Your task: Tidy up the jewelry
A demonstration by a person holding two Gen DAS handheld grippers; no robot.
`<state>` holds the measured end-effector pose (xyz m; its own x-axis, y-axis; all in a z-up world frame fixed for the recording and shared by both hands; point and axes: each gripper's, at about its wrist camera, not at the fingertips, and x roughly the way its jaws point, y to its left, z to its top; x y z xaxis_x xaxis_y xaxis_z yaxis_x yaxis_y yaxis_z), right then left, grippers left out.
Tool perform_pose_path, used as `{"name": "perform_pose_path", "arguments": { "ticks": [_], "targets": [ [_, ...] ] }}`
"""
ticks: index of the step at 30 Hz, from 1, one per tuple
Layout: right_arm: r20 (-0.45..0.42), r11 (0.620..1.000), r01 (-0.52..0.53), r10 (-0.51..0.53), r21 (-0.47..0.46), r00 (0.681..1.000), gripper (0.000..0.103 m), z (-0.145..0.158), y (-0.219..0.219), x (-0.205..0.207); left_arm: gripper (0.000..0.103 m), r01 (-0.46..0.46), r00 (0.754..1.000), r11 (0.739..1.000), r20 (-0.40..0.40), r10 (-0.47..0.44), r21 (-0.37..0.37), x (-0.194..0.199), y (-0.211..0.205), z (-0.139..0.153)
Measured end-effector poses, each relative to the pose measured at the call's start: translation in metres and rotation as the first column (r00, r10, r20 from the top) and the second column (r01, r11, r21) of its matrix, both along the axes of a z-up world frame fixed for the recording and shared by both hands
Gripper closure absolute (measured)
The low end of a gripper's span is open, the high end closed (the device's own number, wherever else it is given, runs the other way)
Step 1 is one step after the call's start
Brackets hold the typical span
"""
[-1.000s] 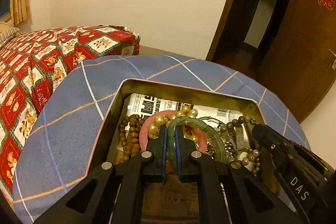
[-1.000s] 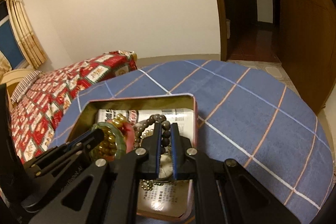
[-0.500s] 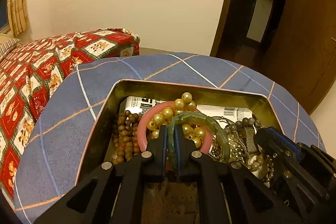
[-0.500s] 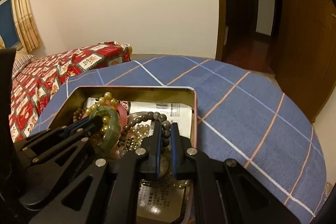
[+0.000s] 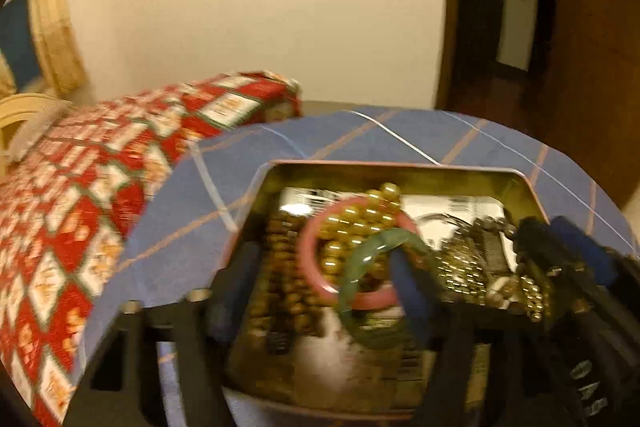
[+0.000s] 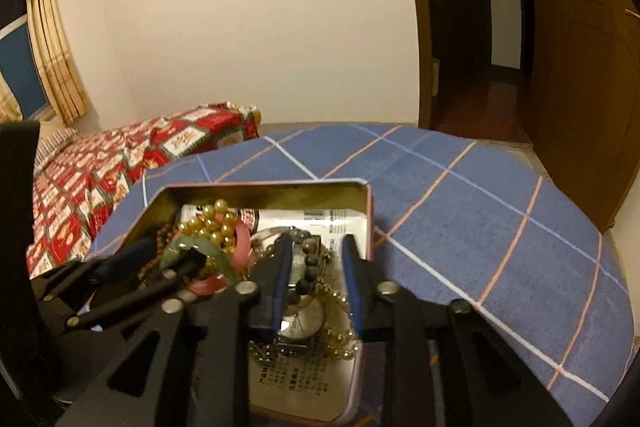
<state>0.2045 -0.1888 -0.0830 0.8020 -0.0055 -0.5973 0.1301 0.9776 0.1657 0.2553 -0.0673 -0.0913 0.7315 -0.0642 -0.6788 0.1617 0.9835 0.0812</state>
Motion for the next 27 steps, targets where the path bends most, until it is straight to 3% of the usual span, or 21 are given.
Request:
{"name": "perform_pose_path", "arguments": {
  "ticks": [5,7,27],
  "targets": [
    [0.035,1.000,0.029,-0.029,0.000,0.999,0.044,0.008,-0.004,-0.014,0.032,-0.023,1.000,0.999,-0.018,0.022,-0.040,-0.007,0.010,0.004],
    [0.028,0.999,0.035,-0.035,0.001,0.999,0.038,0.007,-0.005,-0.017,0.032,-0.023,1.000,0.999,-0.016,0.022,-0.038,-0.014,0.011,0.006],
    [-0.023,0.999,0.029,-0.028,0.022,0.999,0.013,0.009,-0.001,-0.067,0.032,-0.067,0.998,0.997,-0.004,0.067,-0.034,-0.077,0.033,0.014]
  ]
}}
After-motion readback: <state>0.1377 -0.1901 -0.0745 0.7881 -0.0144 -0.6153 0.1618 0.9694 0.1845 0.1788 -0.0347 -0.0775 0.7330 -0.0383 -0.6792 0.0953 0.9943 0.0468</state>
